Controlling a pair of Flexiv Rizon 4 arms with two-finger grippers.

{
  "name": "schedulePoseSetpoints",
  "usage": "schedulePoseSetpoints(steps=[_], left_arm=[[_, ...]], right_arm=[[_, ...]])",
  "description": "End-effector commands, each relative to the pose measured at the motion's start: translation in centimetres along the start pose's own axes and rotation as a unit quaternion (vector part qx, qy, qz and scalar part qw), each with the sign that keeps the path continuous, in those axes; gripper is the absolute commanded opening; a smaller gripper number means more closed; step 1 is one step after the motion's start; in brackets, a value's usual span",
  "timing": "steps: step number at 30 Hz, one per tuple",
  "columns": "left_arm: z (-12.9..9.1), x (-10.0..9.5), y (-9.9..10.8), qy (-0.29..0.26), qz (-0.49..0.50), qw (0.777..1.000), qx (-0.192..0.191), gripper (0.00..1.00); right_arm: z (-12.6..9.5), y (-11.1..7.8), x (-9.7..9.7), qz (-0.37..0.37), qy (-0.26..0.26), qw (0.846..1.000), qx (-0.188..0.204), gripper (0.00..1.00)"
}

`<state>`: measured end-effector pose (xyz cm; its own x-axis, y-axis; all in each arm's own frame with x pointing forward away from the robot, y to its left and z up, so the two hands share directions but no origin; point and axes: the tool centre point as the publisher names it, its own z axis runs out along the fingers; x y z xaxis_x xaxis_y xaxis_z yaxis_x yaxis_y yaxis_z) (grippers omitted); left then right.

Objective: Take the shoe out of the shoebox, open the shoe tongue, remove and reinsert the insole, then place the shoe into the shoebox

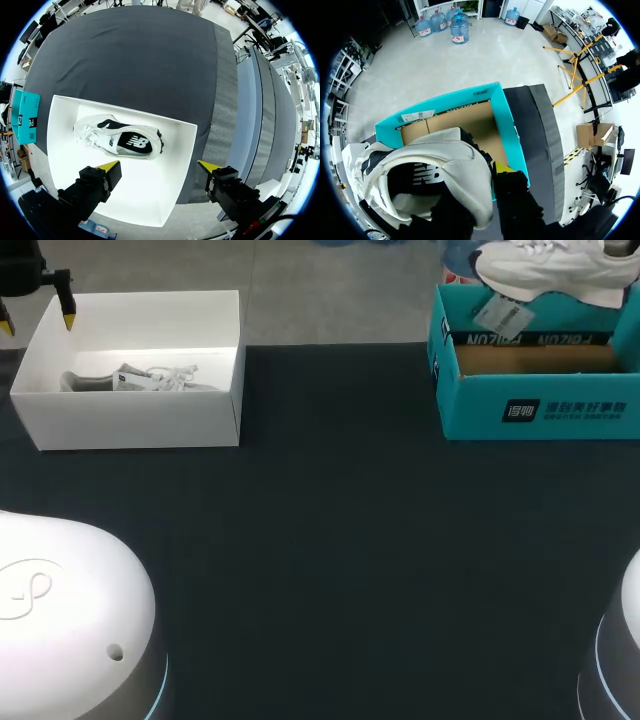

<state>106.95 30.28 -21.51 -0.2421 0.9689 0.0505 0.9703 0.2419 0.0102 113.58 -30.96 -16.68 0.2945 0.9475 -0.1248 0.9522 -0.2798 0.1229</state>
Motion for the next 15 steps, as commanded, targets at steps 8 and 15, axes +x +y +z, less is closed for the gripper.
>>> schedulePoseSetpoints(steps=[8,15], left_arm=[[-0.1,0.0,0.0,0.002,0.000,1.000,-0.001,1.00],[-0.1,0.0,0.0,0.002,0.000,1.000,-0.001,1.00]], right_arm=[[-0.3,-0.9,0.3,-0.004,0.002,1.000,-0.013,0.00],[-1.8,-5.3,2.3,-0.038,-0.019,0.999,-0.019,0.00]])
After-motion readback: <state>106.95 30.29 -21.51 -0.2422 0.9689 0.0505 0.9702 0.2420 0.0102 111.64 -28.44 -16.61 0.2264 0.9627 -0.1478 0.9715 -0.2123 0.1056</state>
